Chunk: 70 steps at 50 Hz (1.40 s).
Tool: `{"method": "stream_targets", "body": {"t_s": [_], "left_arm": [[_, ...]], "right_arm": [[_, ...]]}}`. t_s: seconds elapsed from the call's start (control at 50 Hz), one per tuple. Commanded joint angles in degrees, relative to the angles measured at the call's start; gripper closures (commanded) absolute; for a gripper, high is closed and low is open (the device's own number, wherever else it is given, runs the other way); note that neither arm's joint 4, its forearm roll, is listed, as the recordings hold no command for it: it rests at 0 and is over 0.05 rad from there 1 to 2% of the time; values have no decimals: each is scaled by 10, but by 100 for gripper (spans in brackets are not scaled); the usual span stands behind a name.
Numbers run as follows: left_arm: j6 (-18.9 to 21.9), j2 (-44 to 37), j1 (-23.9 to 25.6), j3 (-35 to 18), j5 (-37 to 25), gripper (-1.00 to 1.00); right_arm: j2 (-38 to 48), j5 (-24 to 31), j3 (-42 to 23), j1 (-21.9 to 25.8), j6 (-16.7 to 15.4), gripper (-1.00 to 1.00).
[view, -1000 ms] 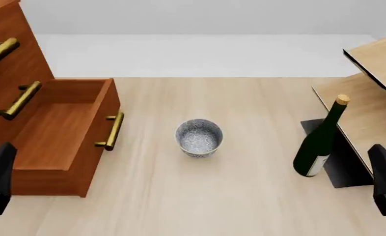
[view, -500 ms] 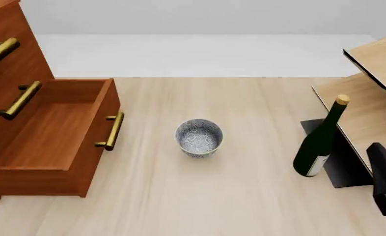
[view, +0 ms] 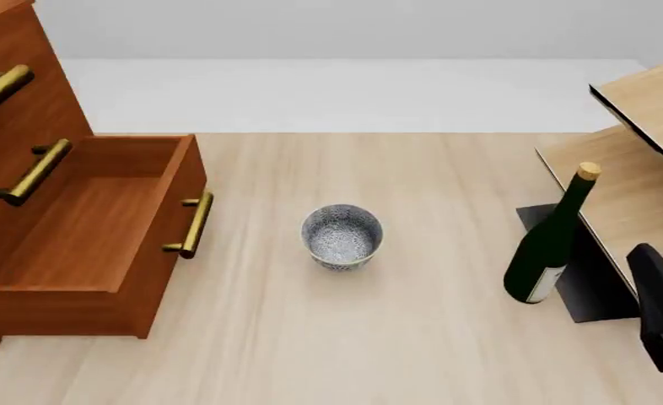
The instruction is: Put the wine bottle in the bottom drawer of the cabinet.
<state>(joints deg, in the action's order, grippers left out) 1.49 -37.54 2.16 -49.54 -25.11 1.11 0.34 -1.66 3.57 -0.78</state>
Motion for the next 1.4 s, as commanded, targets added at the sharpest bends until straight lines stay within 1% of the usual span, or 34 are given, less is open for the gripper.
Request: {"method": "stream_targets", "body": {"t_s": [0.02, 0.04, 0.08, 0.1, 0.14, 0.18, 0.2, 0.24, 0.28, 0.32, 0.36, 0.4, 0.42, 0.44, 0.46, 0.48, 0.5, 0.52, 0.58, 0.6, 0.66, 0.68, 0.74, 0.76, 0.8, 0.84, 0.86, 1.04, 1.1, 1.14, 1.32, 1.38, 1.4], "left_arm": [[-23, -115, 12, -138, -120, -100], [-9, -119, 14, -140, -123, -100], [-1, -132, 11, -148, -130, -100], [10, -134, 13, -149, -131, -100], [4, -145, 26, -153, -143, -100], [-8, -155, 25, -160, -149, -100], [-4, -164, 28, -161, -156, -100], [-13, -170, 32, -168, -160, -100], [9, -178, 37, -167, -165, -100], [0, -183, 43, -169, -168, -100], [9, -199, 45, -162, -176, -100], [3, -204, 56, -158, -180, -100], [-12, -209, 59, -156, -182, -100], [-14, -210, 60, -154, -182, -100], [-1, -209, 70, -149, -180, -100], [-20, -214, 72, -145, -181, -100], [-27, -216, 73, -143, -181, -100], [-15, -214, 69, -140, -174, -100], [-21, -220, 68, -130, -169, -100], [-35, -221, 73, -125, -166, -100], [-26, -226, 71, -111, -154, -100], [-32, -231, 68, -109, -150, -100], [-30, -233, 72, -104, -142, -100], [-38, -235, 73, -102, -140, -100], [-27, -236, 70, -95, -129, -100], [-28, -240, 68, -90, -123, -100], [-35, -240, 72, -89, -120, -100], [-46, -249, 70, -64, -91, -100], [-43, -252, 68, -52, -79, -100], [-50, -254, 71, -47, -75, -100], [-55, -270, 71, -19, -39, -100], [-61, -273, 77, -6, -29, -100], [-70, -275, 78, -5, -26, -100]], "right_arm": [[4, 4, -1, 11, 0, -100], [5, 5, -1, 12, -1, -100], [7, 5, 0, 14, -3, -100], [8, 4, 0, 15, -3, -100], [13, 2, 0, 16, -5, -100], [14, 1, 1, 18, -6, -100], [14, 2, 2, 19, -7, -100], [16, 0, 3, 22, -8, -100], [18, -1, 2, 25, -8, -100], [18, 0, 2, 28, -10, -100], [21, -3, 4, 30, -13, -100], [22, -3, 5, 31, -15, -100], [24, -5, 6, 31, -17, -100], [24, -5, 5, 31, -18, -100], [25, -6, 5, 31, -20, -100], [25, -5, 5, 31, -20, -100], [24, -5, 5, 30, -20, -100], [23, -4, 4, 30, -20, -100], [22, -3, 4, 30, -20, -100], [23, -3, 4, 31, -21, -100], [20, -1, 5, 31, -20, -100], [22, -3, 6, 31, -20, -100], [23, -4, 6, 33, -20, -100], [23, -5, 6, 34, -22, -100], [28, -9, 5, 35, -23, -100], [25, -7, 6, 33, -23, -100], [24, -6, 6, 33, -24, -100], [27, -12, 11, 34, -26, -100], [32, -15, 12, 36, -26, -100], [30, -12, 12, 36, -26, -100], [32, -13, 15, 38, -26, -100], [34, -15, 16, 39, -27, -100], [35, -16, 16, 40, -28, -100]]}}
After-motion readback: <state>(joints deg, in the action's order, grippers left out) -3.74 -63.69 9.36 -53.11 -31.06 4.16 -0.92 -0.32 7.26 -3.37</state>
